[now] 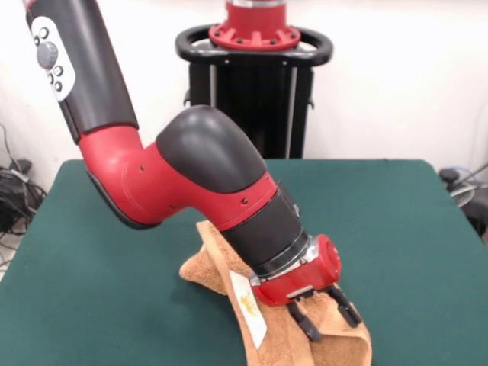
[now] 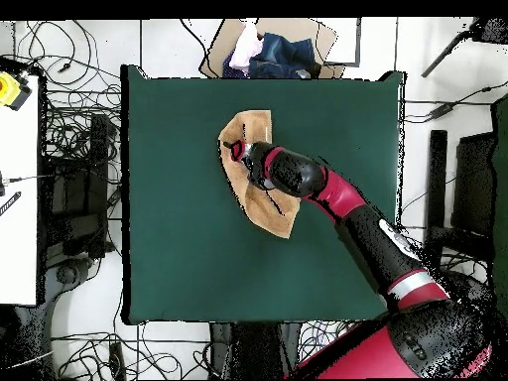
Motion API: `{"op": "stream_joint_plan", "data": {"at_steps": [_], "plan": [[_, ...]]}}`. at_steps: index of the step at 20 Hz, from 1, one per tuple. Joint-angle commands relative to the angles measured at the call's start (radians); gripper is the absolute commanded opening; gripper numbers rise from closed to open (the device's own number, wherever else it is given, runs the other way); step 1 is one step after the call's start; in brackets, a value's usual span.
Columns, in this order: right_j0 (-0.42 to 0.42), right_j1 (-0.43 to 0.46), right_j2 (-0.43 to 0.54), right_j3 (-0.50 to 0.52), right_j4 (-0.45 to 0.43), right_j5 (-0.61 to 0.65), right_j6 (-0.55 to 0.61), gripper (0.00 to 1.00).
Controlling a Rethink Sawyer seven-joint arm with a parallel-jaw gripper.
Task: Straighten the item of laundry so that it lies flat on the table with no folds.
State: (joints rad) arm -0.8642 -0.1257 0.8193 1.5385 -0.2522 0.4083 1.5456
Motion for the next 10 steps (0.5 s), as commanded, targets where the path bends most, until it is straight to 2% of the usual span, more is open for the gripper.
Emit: {"op": "stream_joint_plan", "data": {"at_steps": [1, 10], "plan": [[0.047, 0.003, 0.006, -0.015, -0.068, 0.093, -0.109, 1.0], [0.084, -0.011, -0.017, -0.051, -0.095, 0.109, -0.1, 1.0]]}}
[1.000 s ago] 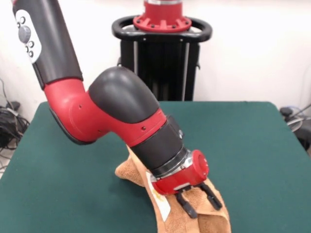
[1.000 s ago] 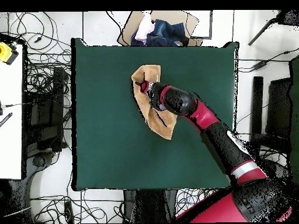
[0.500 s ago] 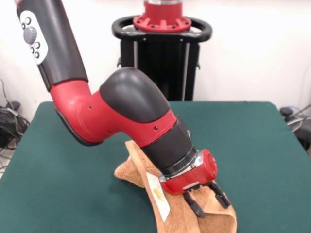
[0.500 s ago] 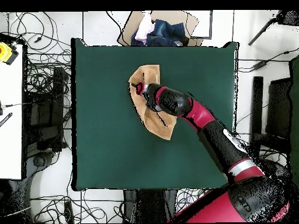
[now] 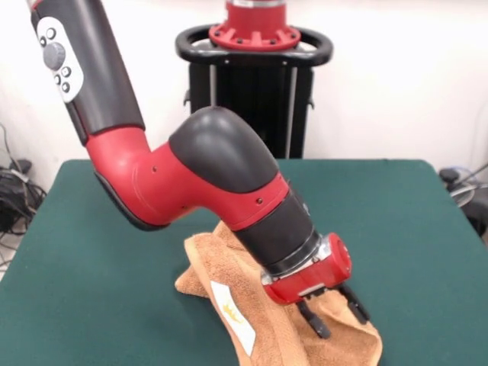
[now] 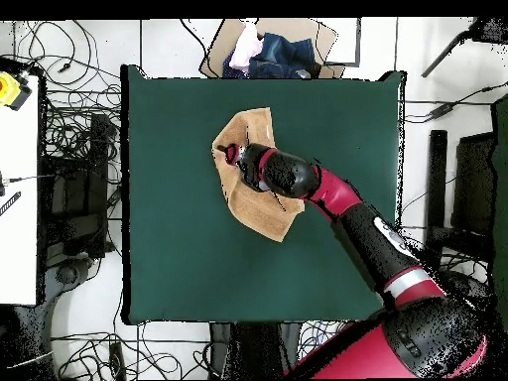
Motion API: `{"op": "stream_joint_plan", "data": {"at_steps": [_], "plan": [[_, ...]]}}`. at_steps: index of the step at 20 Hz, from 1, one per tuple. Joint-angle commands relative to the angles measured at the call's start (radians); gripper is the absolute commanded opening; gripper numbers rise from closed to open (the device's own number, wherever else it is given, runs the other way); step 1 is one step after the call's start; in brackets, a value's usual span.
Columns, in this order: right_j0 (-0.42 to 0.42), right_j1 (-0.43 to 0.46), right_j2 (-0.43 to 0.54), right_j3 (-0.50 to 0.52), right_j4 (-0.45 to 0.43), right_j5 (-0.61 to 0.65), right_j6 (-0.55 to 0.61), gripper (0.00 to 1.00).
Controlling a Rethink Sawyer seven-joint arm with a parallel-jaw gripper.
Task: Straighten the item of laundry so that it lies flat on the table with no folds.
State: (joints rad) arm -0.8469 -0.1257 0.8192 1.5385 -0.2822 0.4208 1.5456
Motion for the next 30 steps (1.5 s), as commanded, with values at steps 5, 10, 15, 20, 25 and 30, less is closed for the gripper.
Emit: {"op": "stream_joint_plan", "data": {"at_steps": [5, 10, 15, 20, 25, 30], "plan": [[0.073, -0.021, -0.027, -0.047, -0.098, 0.062, -0.104, 1.0], [0.058, -0.018, -0.015, -0.033, -0.133, 0.015, -0.089, 0.0], [0.051, -0.025, -0.012, -0.023, -0.155, 0.007, -0.074, 0.0], [0.047, -0.019, -0.021, -0.031, -0.185, 0.029, -0.1, 0.0], [0.056, -0.019, -0.039, -0.044, -0.197, 0.044, -0.088, 0.0], [0.065, -0.03, -0.049, -0.05, -0.197, 0.057, -0.065, 0.0]]}}
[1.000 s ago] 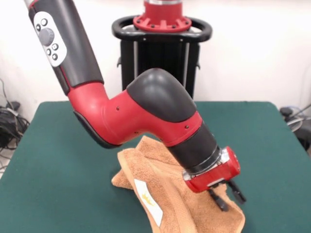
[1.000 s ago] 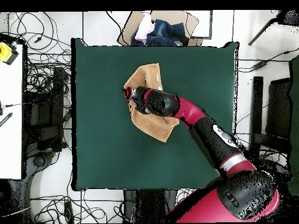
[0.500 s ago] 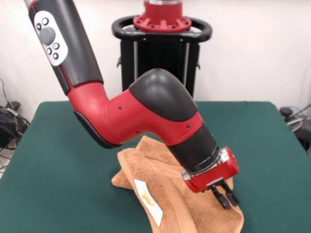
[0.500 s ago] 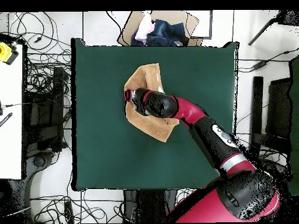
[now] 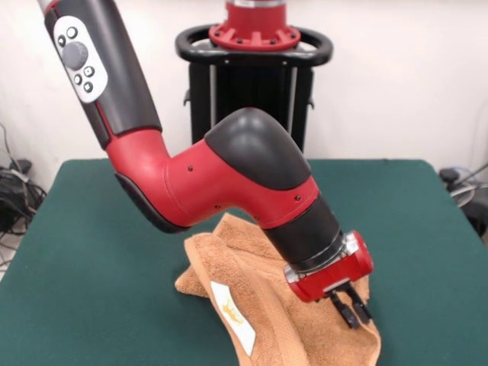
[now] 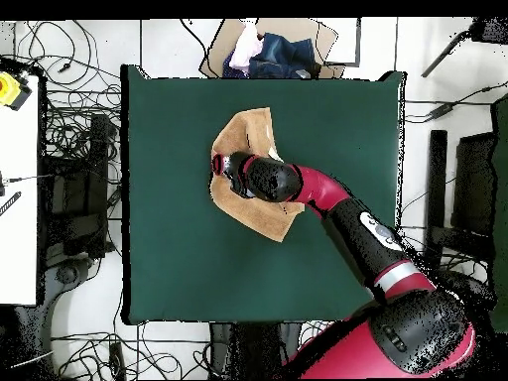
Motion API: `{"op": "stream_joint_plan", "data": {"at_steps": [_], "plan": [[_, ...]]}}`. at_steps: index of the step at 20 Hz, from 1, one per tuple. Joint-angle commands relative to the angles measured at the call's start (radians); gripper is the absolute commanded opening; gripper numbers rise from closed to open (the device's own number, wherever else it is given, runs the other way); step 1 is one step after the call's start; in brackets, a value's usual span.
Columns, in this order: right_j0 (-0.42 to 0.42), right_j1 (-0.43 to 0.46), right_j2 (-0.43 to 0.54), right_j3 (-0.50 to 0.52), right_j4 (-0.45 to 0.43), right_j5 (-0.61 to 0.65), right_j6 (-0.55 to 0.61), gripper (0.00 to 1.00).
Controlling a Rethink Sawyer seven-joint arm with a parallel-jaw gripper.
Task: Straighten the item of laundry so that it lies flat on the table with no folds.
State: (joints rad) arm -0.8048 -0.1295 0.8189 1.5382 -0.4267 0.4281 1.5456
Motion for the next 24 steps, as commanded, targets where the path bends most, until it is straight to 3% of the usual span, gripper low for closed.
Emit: {"op": "stream_joint_plan", "data": {"at_steps": [1, 5, 8, 11, 15, 16, 24], "plan": [[0.025, -0.031, -0.051, -0.048, -0.054, 0.051, -0.063, 0.0], [0.058, -0.086, -0.091, -0.047, -0.047, 0.09, -0.023, 0.0], [0.155, -0.19, -0.217, -0.063, -0.046, 0.206, 0.051, 0.0], [0.279, -0.309, -0.356, -0.1, -0.035, 0.508, 0.068, 0.0], [0.419, -0.339, -0.478, -0.227, -0.077, 0.901, 0.049, 0.0], [0.43, -0.342, -0.482, -0.24, -0.078, 0.936, 0.057, 0.0], [0.399, -0.403, -0.446, -0.169, -0.045, 0.873, 0.113, 0.0]]}}
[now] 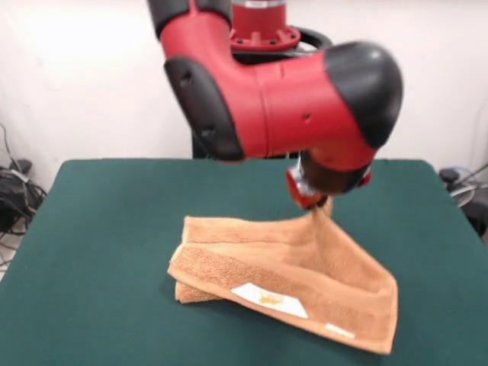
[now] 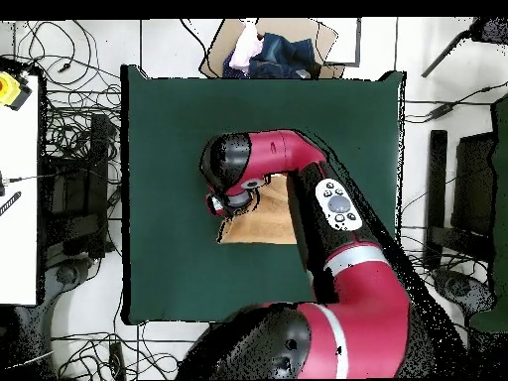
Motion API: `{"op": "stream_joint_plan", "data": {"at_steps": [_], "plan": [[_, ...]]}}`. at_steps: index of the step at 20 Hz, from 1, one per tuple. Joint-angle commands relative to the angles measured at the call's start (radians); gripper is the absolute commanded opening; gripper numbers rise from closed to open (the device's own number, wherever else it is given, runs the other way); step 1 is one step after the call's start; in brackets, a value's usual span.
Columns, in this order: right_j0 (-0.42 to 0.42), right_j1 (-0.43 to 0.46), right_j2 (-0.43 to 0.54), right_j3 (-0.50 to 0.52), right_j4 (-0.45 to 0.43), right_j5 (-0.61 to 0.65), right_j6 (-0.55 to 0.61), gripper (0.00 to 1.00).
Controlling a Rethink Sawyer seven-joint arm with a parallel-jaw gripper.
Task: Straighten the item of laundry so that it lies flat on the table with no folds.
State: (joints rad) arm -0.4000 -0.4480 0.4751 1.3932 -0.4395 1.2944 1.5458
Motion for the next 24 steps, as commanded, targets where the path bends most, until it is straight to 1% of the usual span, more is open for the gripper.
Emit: {"op": "stream_joint_plan", "data": {"at_steps": [1, 8, 12, 14, 18, 19, 21, 24], "plan": [[-0.007, -0.084, -0.1, -0.023, -0.032, 0.003, 0.117, 0.0], [-0.001, -0.061, -0.102, -0.044, -0.02, -0.055, 0.137, 0.0], [-0.005, -0.062, -0.094, -0.058, 0.014, -0.084, 0.132, 0.0], [-0.006, -0.065, -0.095, -0.063, 0.02, -0.079, 0.122, 0.0], [-0.012, -0.083, -0.092, -0.049, 0.026, -0.079, 0.109, 0.0], [-0.018, -0.098, -0.092, -0.02, 0.031, -0.099, 0.111, 0.0], [-0.028, -0.12, -0.086, 0.005, 0.05, -0.109, 0.112, 0.0], [-0.031, -0.147, -0.087, 0.007, 0.063, -0.059, 0.093, 0.0]]}}
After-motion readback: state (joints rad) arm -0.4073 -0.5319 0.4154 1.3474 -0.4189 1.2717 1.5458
